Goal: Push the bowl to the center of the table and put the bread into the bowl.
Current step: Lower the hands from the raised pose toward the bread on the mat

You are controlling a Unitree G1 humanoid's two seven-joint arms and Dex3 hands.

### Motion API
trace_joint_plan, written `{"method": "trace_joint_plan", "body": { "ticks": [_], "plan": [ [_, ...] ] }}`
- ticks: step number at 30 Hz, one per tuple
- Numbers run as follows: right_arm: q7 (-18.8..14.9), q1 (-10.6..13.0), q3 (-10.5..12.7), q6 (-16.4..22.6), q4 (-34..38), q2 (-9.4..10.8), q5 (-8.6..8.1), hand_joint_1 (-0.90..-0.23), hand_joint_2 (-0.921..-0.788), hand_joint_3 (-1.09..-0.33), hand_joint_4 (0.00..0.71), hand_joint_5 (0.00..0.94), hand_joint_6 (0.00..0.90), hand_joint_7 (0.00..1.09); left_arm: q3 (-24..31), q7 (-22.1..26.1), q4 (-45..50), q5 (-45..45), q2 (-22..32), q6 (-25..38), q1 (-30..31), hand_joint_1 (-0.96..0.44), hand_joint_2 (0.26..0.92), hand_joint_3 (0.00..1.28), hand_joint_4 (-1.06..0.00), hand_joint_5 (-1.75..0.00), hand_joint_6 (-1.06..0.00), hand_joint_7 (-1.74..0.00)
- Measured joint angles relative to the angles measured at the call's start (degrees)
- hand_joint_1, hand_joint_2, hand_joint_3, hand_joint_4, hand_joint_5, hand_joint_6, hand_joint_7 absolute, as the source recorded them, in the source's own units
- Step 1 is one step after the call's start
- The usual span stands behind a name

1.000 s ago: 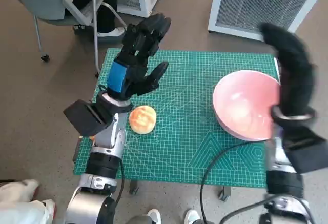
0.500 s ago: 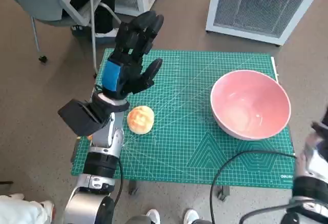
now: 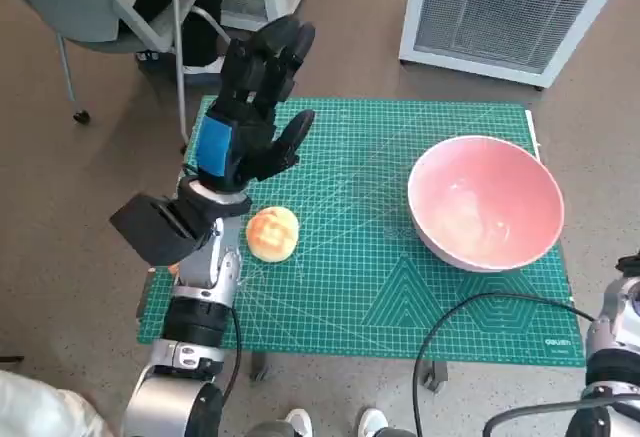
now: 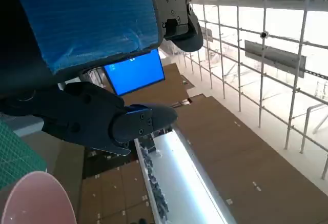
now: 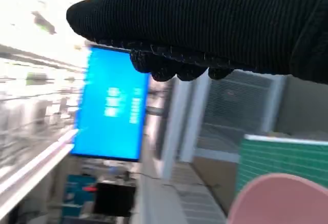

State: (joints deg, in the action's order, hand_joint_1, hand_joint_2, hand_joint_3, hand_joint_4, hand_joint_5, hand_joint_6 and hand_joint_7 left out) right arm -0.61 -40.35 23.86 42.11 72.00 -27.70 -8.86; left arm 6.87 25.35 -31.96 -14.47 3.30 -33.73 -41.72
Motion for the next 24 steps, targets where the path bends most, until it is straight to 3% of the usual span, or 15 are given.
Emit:
{"method": "trace_joint_plan", "body": {
  "ticks": [12, 18, 24],
  "plan": [
    [-3.1, -0.9, 2.4, -9.6, 2.5, 2.8, -2.47, -0.544, -0.921, -0.773, 0.273, 0.004, 0.228, 0.17, 0.2, 0.0, 1.7, -0.1, 1.0, 1.1, 0.2, -0.30, 0.915, 0.51, -0.13, -0.22, 0.00, -0.74],
    [-3.3, -2.1, 2.3, -11.1, 2.5, 4.8, -2.28, -0.533, -0.921, -0.778, 0.275, 0.004, 0.232, 0.17, 0.2, 0.2, 1.8, -0.1, 1.2, 1.1, 0.3, -0.30, 0.915, 0.51, -0.12, -0.23, 0.00, -0.74],
    [-3.3, -3.7, 0.7, -11.3, 2.5, 6.9, -1.21, -0.515, -0.921, -0.784, 0.274, 0.002, 0.227, 0.17, 0.2, 0.4, 2.0, -0.1, 1.5, 1.1, 0.5, -0.31, 0.914, 0.50, -0.12, -0.24, 0.00, -0.75]
  ]
}}
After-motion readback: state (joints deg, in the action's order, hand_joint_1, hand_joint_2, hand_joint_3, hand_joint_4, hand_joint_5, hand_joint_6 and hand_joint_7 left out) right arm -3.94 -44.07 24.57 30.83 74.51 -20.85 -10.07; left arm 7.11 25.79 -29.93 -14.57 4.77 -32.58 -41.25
